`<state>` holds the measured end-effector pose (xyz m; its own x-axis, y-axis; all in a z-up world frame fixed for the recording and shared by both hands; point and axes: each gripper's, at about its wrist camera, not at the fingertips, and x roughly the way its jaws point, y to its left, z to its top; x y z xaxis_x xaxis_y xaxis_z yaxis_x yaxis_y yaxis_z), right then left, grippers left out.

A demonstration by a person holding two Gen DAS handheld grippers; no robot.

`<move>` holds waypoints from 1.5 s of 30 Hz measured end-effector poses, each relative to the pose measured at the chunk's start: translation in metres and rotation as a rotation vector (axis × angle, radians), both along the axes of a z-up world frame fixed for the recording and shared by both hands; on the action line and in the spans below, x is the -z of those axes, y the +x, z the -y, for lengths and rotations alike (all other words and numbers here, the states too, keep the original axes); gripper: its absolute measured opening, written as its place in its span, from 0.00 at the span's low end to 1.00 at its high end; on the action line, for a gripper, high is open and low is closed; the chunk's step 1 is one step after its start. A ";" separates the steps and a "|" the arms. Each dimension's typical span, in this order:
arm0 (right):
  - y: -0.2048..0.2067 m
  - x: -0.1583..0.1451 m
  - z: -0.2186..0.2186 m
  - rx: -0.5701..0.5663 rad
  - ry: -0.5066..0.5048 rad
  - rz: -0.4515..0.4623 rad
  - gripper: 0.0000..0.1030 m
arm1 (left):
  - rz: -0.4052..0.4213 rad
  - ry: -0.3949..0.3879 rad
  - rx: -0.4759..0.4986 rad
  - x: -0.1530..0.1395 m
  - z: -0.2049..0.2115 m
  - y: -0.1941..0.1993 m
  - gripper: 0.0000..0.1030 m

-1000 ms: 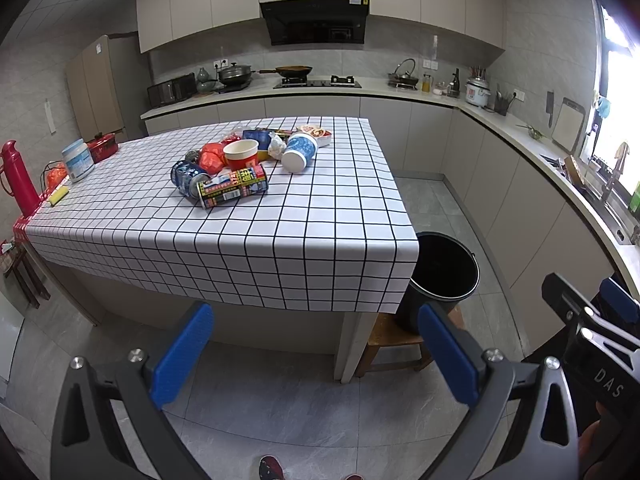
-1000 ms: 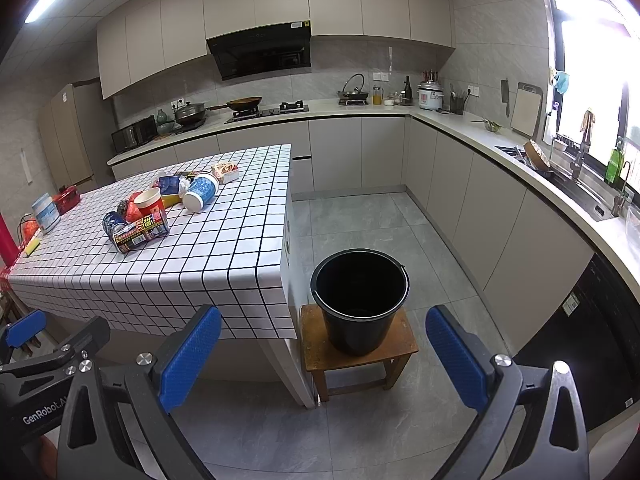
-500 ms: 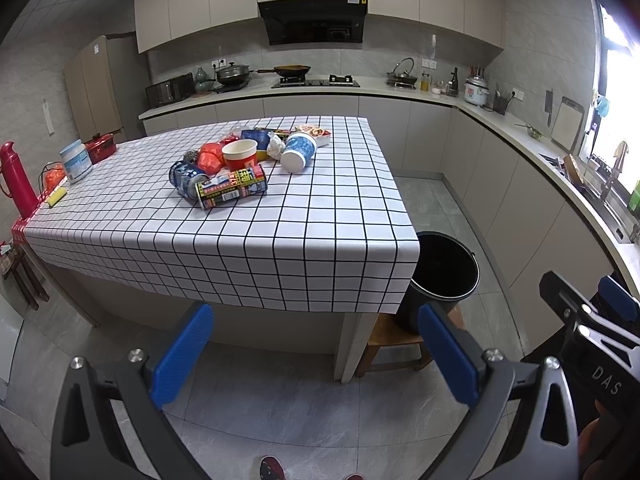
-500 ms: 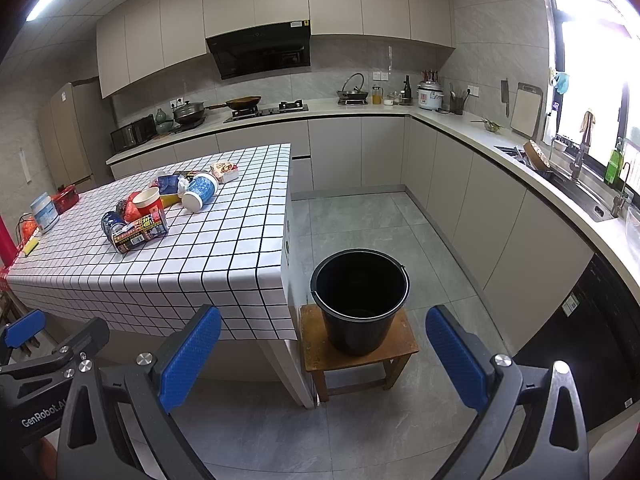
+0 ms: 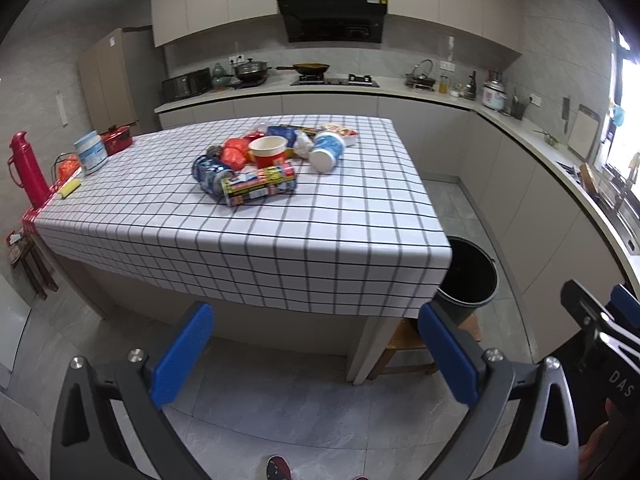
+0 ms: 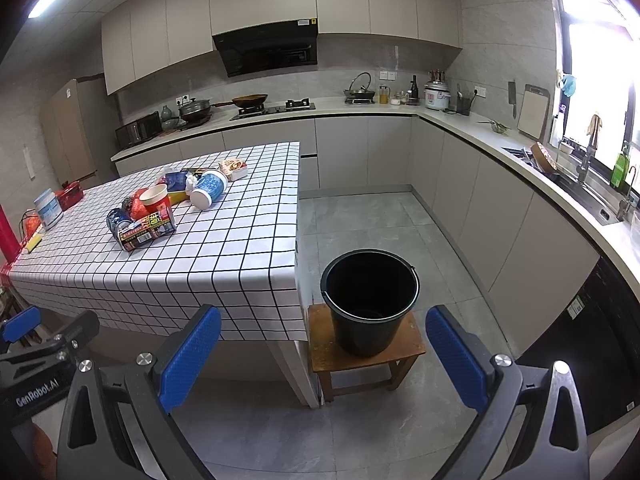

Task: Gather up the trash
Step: 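Move both tools toward the trash pile on the table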

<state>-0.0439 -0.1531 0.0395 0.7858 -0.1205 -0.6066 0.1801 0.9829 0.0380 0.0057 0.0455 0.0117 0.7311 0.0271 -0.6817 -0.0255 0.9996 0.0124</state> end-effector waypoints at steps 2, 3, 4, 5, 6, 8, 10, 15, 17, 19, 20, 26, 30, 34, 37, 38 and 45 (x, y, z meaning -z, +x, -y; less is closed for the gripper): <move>0.003 0.000 -0.005 -0.004 0.002 -0.003 1.00 | -0.003 -0.006 -0.020 0.001 -0.012 0.004 1.00; 0.005 0.000 -0.008 -0.007 0.003 -0.005 1.00 | -0.004 -0.006 -0.027 0.001 -0.015 0.005 1.00; 0.007 0.001 -0.012 -0.010 0.003 -0.007 1.00 | -0.005 -0.005 -0.037 0.001 -0.022 0.007 1.00; 0.009 0.001 -0.017 -0.013 0.002 -0.008 1.00 | -0.006 -0.004 -0.042 0.002 -0.027 0.009 1.00; 0.011 0.001 -0.021 -0.016 0.000 -0.009 1.00 | -0.007 -0.003 -0.047 0.002 -0.031 0.010 1.00; 0.014 0.002 -0.030 -0.021 -0.004 -0.009 1.00 | -0.010 -0.001 -0.058 0.004 -0.043 0.014 1.00; 0.019 0.002 -0.039 -0.024 -0.003 -0.011 1.00 | -0.014 -0.002 -0.070 0.006 -0.055 0.018 1.00; 0.031 0.002 -0.061 -0.023 -0.006 -0.014 1.00 | -0.023 -0.003 -0.098 0.009 -0.084 0.033 1.00; 0.036 0.003 -0.070 -0.020 -0.006 -0.013 1.00 | -0.022 0.000 -0.103 0.010 -0.094 0.040 1.00; 0.043 0.004 -0.081 -0.017 -0.007 -0.014 1.00 | -0.025 -0.001 -0.104 0.012 -0.105 0.048 1.00; 0.046 0.004 -0.087 -0.015 -0.008 -0.015 1.00 | -0.026 0.001 -0.103 0.013 -0.110 0.050 1.00; 0.062 0.008 -0.119 0.001 -0.004 -0.014 1.00 | -0.030 0.015 -0.077 0.016 -0.138 0.072 1.00; 0.075 0.013 -0.140 0.018 0.007 -0.021 1.00 | -0.054 0.027 -0.064 0.018 -0.155 0.085 1.00; 0.087 0.016 -0.159 0.014 0.013 -0.025 1.00 | -0.055 0.039 -0.055 0.020 -0.170 0.097 1.00; 0.101 0.019 -0.174 -0.004 0.000 -0.040 1.00 | -0.068 0.028 -0.067 0.023 -0.182 0.107 1.00; 0.106 0.020 -0.178 -0.012 -0.005 -0.047 1.00 | -0.072 0.023 -0.075 0.025 -0.185 0.110 1.00; 0.157 0.033 -0.204 -0.106 0.001 -0.055 1.00 | -0.085 0.021 -0.142 0.032 -0.202 0.138 1.00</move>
<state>0.1132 0.0509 0.0065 0.7596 -0.0379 -0.6493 0.0771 0.9965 0.0319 0.1441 0.2476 -0.0205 0.6585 0.1409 -0.7393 -0.1644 0.9855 0.0414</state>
